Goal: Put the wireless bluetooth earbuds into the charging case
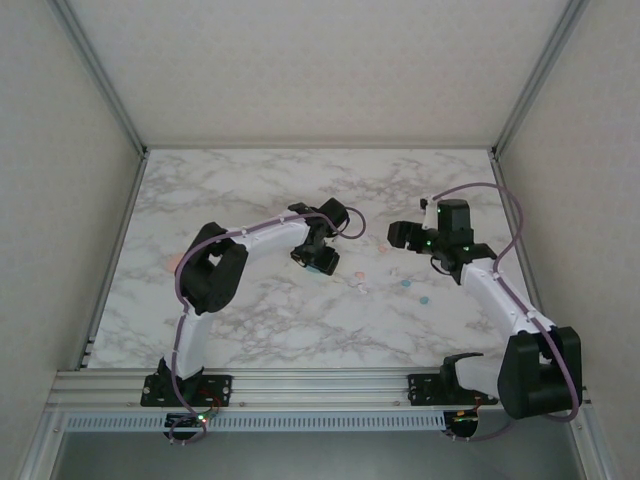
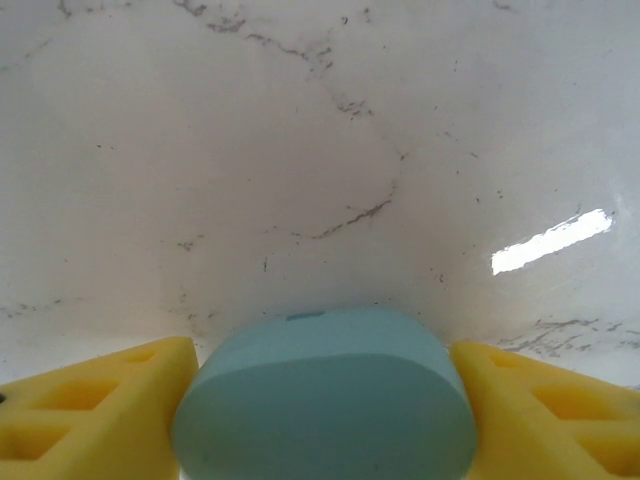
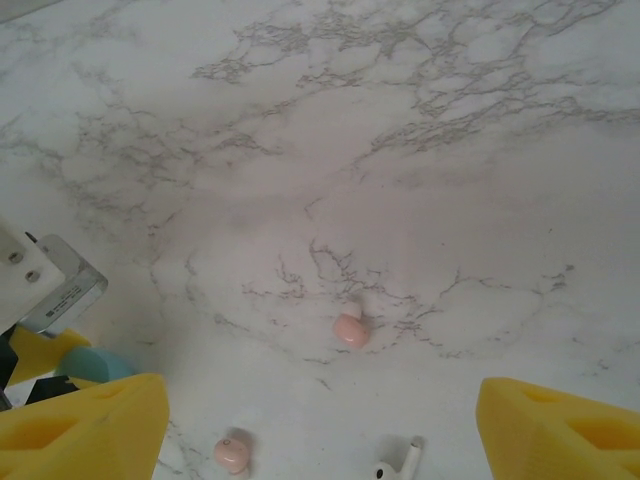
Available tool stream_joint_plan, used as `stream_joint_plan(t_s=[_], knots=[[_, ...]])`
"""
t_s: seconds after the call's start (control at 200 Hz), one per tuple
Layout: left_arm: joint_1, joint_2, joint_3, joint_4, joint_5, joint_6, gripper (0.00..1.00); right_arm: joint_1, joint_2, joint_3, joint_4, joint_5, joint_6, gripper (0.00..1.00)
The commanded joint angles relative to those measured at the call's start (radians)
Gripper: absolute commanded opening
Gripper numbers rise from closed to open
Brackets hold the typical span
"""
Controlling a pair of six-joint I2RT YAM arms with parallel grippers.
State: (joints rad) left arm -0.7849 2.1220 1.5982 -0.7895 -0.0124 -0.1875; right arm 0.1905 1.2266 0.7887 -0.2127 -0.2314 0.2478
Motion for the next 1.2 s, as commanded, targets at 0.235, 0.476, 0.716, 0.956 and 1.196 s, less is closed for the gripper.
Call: stream_joint_plan(t_s=[0.235, 0.476, 0.716, 0.956, 1.196], knots=[[-0.004, -0.118, -0.062, 0.047, -0.039, -0.022, 0.73, 0.022, 0.056, 0.082, -0.023, -0.017, -0.088, 0.81], [0.044, -0.5, -0.29, 0.321, -0.219, -0.083, 0.89, 0.104, 0.171, 0.158, 0.0, -0.049, -0.276, 0.79], [0.227, -0.853, -0.566, 0.556, -0.237, -0.158, 1.0, 0.32, 0.341, 0.214, 0.011, -0.068, -0.553, 0.75], [0.362, -1.083, -0.795, 0.781, -0.199, -0.176, 1.0, 0.438, 0.483, 0.282, -0.102, -0.069, -0.874, 0.72], [0.397, -1.104, -0.847, 0.806, -0.158, -0.186, 1.0, 0.461, 0.606, 0.388, -0.167, -0.117, -0.956, 0.73]])
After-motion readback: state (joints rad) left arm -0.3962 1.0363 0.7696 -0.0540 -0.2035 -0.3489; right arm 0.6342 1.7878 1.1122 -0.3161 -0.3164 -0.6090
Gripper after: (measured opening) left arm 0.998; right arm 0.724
